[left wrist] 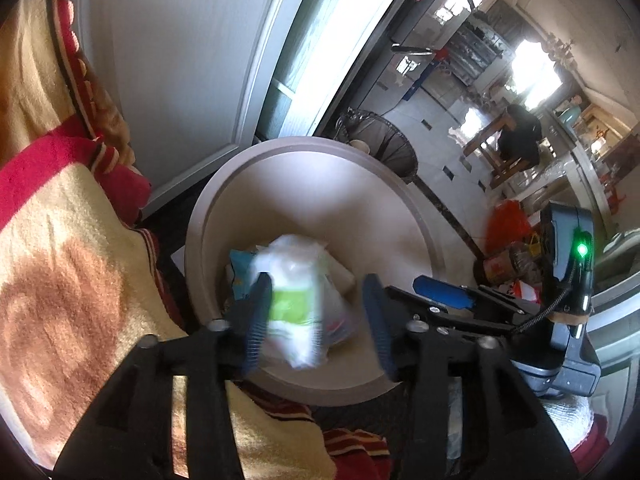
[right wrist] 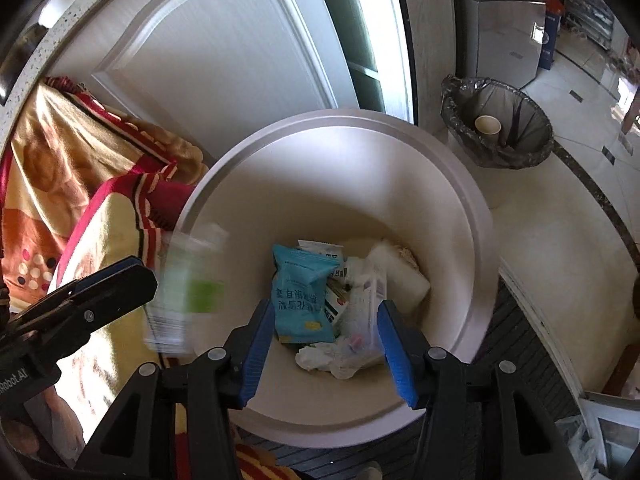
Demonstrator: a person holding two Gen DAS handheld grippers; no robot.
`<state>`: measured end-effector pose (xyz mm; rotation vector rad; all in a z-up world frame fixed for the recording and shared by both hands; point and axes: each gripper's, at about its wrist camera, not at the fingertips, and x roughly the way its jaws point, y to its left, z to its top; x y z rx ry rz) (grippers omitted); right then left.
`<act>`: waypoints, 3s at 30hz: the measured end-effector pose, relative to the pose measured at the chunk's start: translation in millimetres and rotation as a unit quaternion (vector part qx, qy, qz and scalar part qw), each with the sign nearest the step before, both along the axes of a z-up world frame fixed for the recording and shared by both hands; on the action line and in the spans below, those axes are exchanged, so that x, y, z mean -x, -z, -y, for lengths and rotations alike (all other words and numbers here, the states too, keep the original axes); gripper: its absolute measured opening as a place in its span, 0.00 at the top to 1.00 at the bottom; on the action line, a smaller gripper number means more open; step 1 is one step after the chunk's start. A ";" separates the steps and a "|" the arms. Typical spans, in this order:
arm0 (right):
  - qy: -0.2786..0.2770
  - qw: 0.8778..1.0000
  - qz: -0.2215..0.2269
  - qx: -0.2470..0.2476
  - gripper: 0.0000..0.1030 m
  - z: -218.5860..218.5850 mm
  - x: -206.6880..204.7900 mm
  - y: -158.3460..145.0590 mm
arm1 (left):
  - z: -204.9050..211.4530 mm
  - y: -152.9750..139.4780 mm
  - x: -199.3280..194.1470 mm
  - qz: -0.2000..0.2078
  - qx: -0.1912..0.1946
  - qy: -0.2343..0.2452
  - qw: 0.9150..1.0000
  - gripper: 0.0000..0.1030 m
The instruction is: Collect trash
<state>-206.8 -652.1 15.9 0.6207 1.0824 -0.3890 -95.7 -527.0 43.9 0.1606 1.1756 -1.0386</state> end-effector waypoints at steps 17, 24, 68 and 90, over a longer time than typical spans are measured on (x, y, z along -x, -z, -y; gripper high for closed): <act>0.026 0.993 0.056 0.102 0.50 -44.4 38.1 -63.1 | -41.5 -45.5 26.1 0.130 -0.011 -0.031 0.991 0.42; 0.032 0.986 0.088 0.135 0.50 -72.9 52.4 -101.1 | -72.5 -71.8 43.4 0.184 -0.007 -0.054 0.981 0.42; 0.037 0.960 0.148 0.234 0.24 -152.6 99.1 -189.1 | -141.5 -150.9 101.8 0.265 0.043 -0.103 0.958 0.42; 0.034 0.962 0.142 0.230 0.24 -148.2 96.2 -188.0 | -137.4 -146.9 99.5 0.264 0.039 -0.103 0.958 0.42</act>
